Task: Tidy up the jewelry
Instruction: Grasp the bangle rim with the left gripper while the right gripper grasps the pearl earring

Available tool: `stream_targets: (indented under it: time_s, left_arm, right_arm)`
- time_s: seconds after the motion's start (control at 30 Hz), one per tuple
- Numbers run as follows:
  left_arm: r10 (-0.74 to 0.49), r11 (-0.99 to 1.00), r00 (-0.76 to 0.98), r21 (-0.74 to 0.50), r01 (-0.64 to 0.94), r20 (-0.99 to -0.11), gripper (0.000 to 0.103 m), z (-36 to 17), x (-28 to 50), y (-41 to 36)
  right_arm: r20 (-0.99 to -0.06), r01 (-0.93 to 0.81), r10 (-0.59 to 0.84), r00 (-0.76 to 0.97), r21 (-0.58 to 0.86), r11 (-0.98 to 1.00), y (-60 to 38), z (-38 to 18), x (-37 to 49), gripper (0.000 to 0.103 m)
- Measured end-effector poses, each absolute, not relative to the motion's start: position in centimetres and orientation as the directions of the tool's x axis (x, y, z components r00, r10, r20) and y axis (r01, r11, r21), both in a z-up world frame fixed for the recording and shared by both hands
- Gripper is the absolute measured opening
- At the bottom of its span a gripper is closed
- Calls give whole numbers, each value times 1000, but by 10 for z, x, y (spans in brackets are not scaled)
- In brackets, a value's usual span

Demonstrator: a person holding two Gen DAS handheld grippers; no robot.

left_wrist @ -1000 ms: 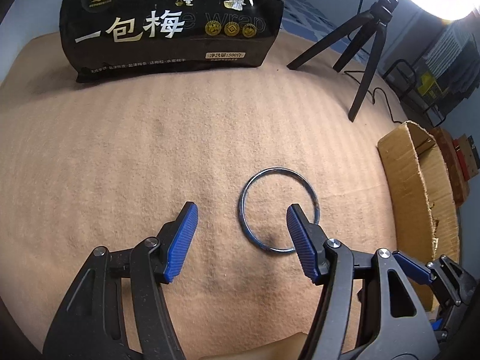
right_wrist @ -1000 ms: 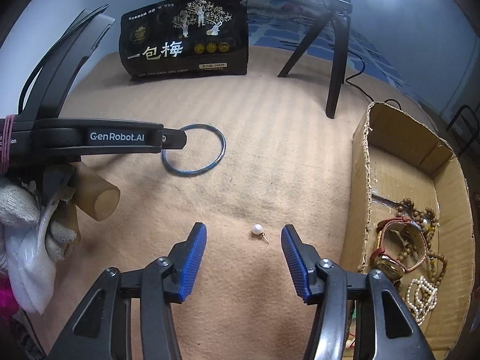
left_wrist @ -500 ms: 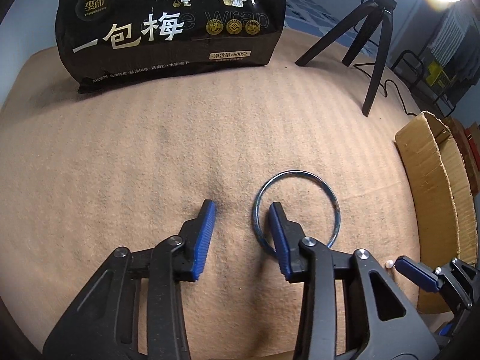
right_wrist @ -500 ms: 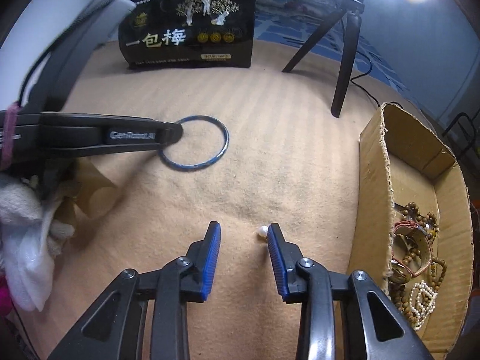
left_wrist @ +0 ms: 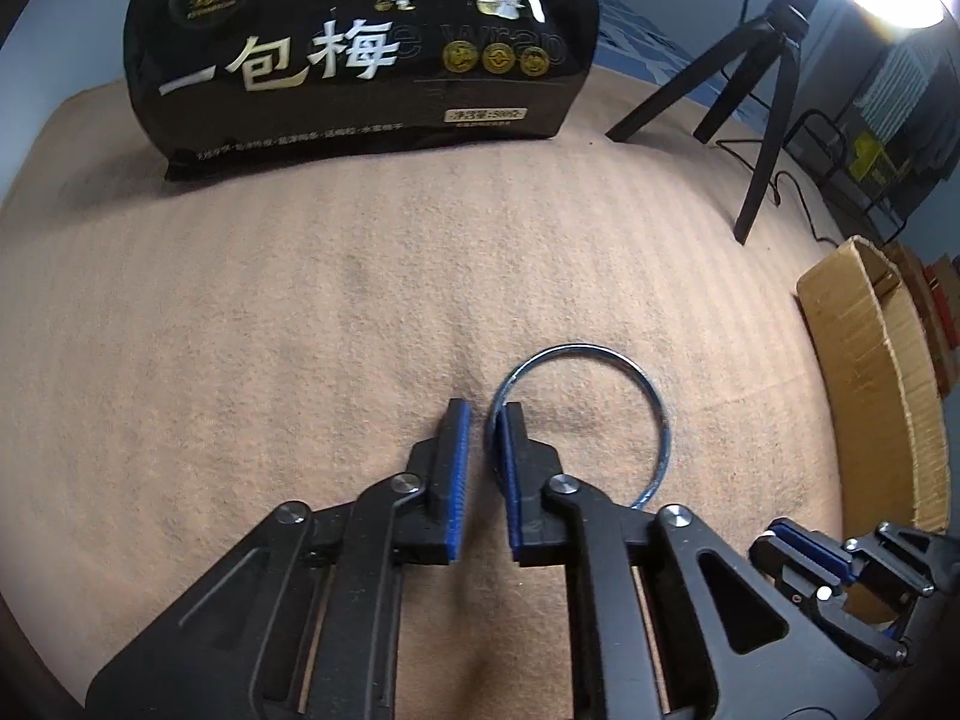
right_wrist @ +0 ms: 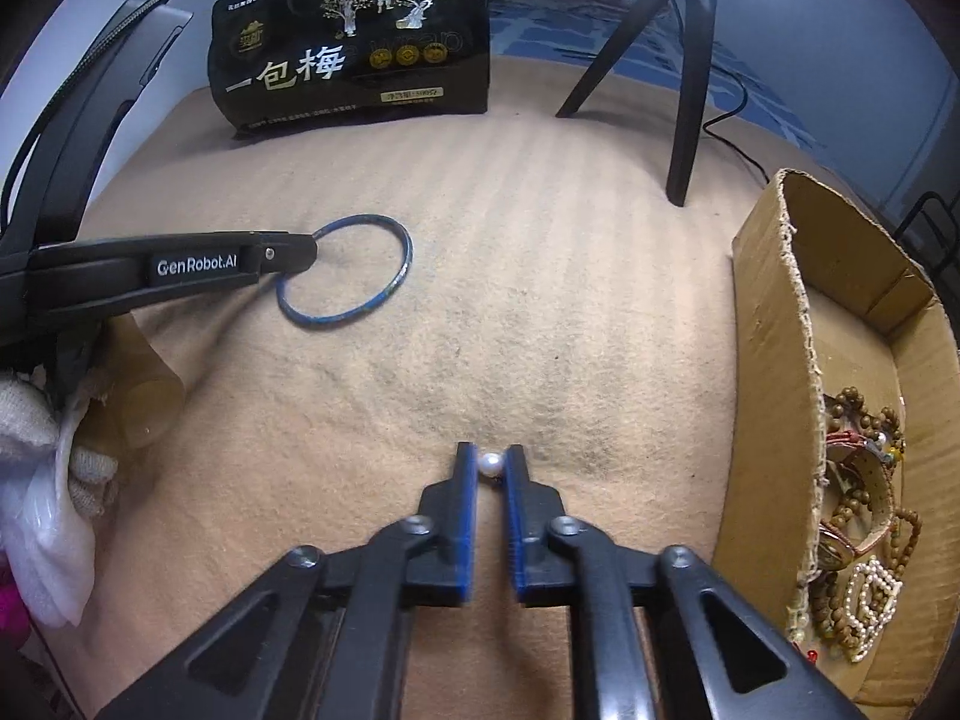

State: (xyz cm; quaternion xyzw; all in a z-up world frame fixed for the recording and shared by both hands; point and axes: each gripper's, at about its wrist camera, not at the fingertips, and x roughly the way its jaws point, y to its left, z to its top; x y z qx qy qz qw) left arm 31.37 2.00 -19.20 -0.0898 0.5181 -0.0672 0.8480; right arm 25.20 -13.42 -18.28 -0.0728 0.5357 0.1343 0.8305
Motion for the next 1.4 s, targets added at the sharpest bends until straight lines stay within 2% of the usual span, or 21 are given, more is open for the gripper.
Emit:
stream_targets:
  time_s: [0.1,0.47,1.03,1.3,1.33,1.37,1.4]
  left_arm:
    - [-235,963,447,-268,-10,-863,3,-191,312,31]
    - [-264,946,474,-320,-41,-840,2,-168,291,59]
    - [-348,917,563,-398,35,-750,1,-99,265,41]
    - [-346,931,536,-354,91,-770,2,-99,266,23]
    - [-324,939,517,-336,73,-793,4,-106,269,25]
    - [-300,947,495,-318,48,-816,13,-113,271,28]
    - [-285,951,470,-306,33,-835,29,-121,275,30]
  right_arm:
    - [-907,-302,158,390,36,953,-135,-180,251,6]
    - [-881,-309,204,428,69,948,-142,-152,238,6]
    - [-828,-264,222,514,93,960,-177,-108,224,6]
    - [-814,-232,222,537,111,966,-198,-98,222,6]
    - [-813,-233,223,538,110,966,-199,-97,222,6]
    - [-813,-234,223,538,110,966,-199,-97,222,6]
    - [-812,-235,224,539,111,966,-199,-97,222,6]
